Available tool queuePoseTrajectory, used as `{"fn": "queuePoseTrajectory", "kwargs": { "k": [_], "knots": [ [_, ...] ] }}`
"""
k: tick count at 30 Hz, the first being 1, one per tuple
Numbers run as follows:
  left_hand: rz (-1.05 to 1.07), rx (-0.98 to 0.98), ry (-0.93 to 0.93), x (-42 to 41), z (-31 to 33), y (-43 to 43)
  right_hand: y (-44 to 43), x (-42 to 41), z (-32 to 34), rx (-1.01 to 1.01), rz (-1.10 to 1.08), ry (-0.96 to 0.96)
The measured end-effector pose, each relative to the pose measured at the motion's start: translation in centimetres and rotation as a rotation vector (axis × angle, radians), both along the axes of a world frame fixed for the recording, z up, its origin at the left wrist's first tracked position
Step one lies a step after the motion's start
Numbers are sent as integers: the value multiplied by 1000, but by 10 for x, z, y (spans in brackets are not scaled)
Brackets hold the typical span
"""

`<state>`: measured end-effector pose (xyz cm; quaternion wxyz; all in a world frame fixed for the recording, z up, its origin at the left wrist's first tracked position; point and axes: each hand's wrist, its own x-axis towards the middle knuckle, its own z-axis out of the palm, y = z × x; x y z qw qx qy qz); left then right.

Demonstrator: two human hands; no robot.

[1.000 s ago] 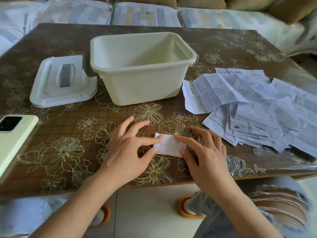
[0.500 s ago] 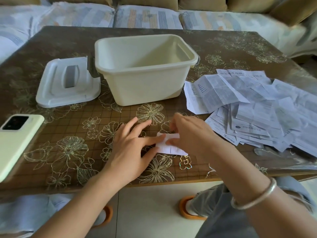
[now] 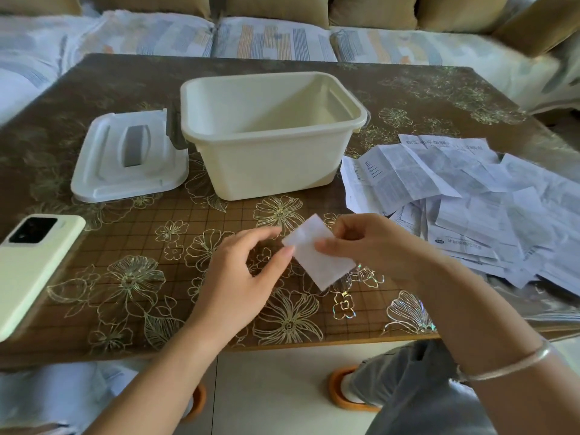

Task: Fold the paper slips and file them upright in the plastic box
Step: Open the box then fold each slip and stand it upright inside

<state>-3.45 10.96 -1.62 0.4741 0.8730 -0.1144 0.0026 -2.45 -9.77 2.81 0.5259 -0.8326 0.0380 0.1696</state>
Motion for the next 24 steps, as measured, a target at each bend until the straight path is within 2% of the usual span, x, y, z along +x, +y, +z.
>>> {"fn": "queuePoseTrajectory", "kwargs": {
  "k": [3,6,10,15,19,24],
  "knots": [
    [-26,-319,263,-5,19,-5,4,-8,-8,447,-138,100],
    [-47,-384,398,-10,27,-11,15,-12,-14,610,-183,154],
    [40,-419,424,-7,26,-8,26,-14,-19,648,-228,170],
    [118,-581,560,-3,27,4,28,-17,-17,649,-192,188],
    [120,-627,649,-2,29,13,32,-20,-11,626,-144,148],
    [45,-657,645,2,29,20,36,-20,-6,622,-107,88]
  ]
}}
